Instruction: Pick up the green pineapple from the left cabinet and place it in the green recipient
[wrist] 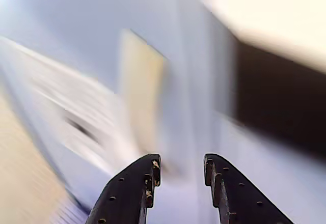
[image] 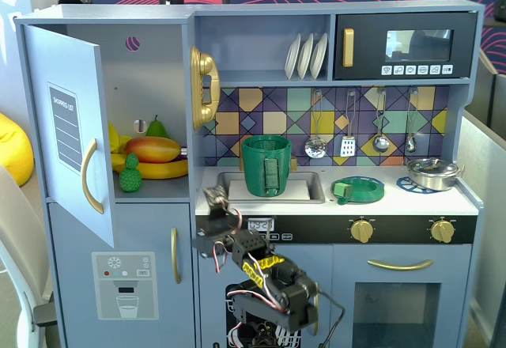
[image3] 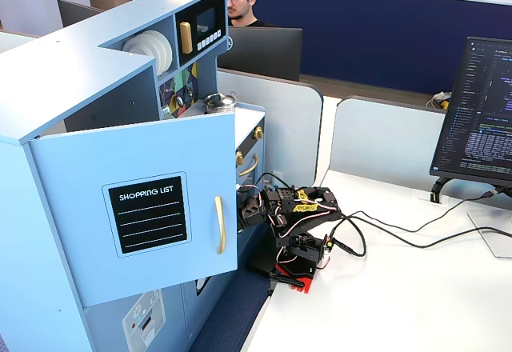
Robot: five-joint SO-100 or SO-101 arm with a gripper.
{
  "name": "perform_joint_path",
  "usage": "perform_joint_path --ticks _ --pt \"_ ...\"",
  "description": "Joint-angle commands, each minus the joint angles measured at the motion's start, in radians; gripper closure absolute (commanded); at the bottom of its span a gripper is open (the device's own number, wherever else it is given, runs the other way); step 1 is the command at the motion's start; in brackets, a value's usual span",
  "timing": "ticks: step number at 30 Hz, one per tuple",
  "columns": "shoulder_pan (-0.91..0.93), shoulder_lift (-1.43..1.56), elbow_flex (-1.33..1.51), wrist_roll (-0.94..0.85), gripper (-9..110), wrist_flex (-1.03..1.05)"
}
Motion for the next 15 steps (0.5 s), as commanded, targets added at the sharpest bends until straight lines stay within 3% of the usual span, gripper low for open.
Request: perform_joint_path --ticks 1,9,15 --pt "-0.114 -0.094 -0.178 -0.026 100 -0.147" --pt "-0.124 -0.313 -0.334 -0.077 100 -0.262" --pt "-0.037 -0.517 -0.512 -0.003 84 -0.354"
